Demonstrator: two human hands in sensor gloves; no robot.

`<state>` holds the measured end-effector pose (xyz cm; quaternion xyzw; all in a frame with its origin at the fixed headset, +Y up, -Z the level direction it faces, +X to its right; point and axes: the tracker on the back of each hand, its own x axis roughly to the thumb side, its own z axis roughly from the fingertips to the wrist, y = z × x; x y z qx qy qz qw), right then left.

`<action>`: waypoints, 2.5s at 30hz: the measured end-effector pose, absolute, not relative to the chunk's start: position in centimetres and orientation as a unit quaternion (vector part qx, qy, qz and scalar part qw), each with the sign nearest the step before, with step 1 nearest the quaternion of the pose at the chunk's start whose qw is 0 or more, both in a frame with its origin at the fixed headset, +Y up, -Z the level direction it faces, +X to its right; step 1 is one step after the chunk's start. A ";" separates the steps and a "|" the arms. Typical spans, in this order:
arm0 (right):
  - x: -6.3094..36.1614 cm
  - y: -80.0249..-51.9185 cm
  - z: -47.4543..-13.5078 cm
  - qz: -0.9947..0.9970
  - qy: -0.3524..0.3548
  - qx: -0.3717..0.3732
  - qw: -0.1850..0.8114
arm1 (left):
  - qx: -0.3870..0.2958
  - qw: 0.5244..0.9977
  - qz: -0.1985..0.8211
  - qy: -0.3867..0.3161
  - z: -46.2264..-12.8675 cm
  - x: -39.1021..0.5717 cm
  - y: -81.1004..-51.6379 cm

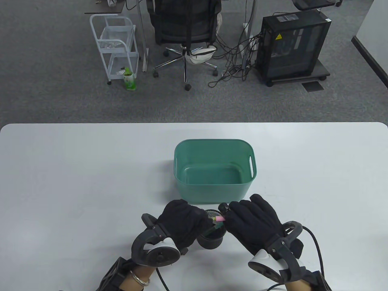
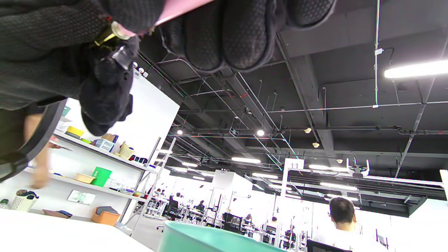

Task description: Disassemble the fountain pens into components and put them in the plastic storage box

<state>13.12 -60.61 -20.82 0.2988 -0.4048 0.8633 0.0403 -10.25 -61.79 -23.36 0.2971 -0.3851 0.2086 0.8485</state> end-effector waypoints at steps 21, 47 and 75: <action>13.6 -60.3 -20.9 0.864 -0.414 0.284 0.036 | 0.294 0.850 0.222 -0.377 -23.6 -10.9 -61.6; 15.7 -59.6 -21.4 0.868 -0.429 0.246 0.042 | 0.300 0.851 0.244 -0.355 -23.9 -12.1 -61.0; 17.3 -59.0 -21.2 0.865 -0.449 0.217 0.053 | 0.293 0.859 0.248 -0.339 -24.2 -12.4 -60.9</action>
